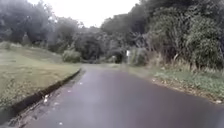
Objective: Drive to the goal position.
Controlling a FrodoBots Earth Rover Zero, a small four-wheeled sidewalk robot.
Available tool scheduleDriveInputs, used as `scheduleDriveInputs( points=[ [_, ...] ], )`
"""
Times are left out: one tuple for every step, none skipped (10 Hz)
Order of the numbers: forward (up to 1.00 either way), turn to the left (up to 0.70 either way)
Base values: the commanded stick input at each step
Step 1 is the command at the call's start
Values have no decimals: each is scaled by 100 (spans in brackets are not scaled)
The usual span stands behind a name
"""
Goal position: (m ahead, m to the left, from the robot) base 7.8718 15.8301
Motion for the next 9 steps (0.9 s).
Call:
scheduleDriveInputs(
  points=[
    [70,0],
    [70,0],
    [70,0],
    [70,0],
    [70,0],
    [70,0],
    [70,0],
    [70,0],
    [70,0]
  ],
)
